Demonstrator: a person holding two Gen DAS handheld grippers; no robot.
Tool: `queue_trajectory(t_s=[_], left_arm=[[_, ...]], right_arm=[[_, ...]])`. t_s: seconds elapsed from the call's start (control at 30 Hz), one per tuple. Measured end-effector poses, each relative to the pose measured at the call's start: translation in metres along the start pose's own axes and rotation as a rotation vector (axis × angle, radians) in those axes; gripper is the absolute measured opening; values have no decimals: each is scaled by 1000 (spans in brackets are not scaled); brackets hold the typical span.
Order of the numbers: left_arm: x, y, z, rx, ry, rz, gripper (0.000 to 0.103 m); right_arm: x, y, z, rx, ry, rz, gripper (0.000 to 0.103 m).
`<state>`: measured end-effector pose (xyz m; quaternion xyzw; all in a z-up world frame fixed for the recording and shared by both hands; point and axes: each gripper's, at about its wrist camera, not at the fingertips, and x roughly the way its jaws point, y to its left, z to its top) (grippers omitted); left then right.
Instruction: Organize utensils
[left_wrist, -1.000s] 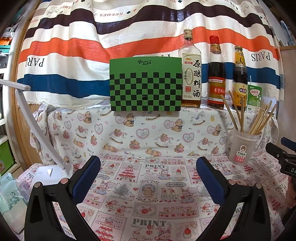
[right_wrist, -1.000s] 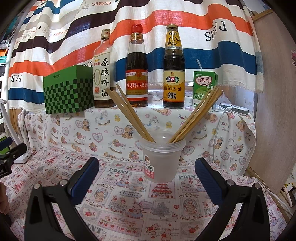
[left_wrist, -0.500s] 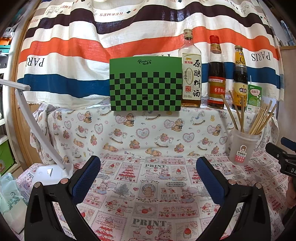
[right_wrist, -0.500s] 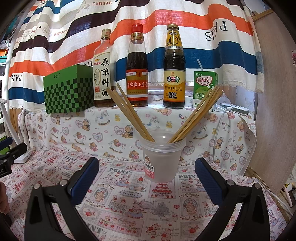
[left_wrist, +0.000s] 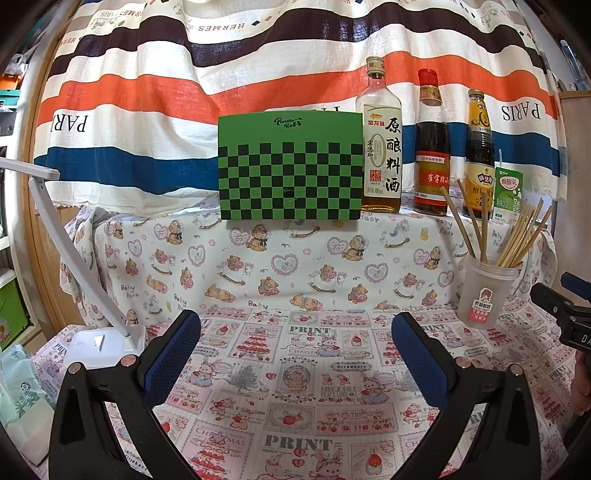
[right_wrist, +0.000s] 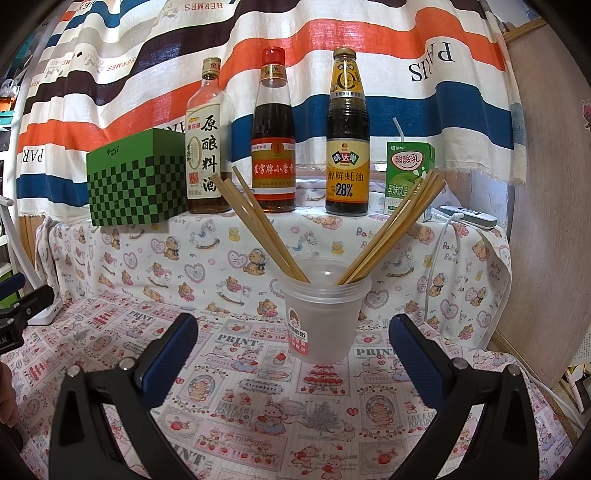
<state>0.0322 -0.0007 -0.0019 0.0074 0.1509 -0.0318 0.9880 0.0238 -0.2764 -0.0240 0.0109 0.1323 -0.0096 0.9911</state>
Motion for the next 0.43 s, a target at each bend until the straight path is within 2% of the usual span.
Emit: queue_trajectory(t_s=[0.43], left_arm=[[-1,0,-2,-2,2,-5,103]], right_arm=[[-1,-3,-2,17,-6,-27,103]])
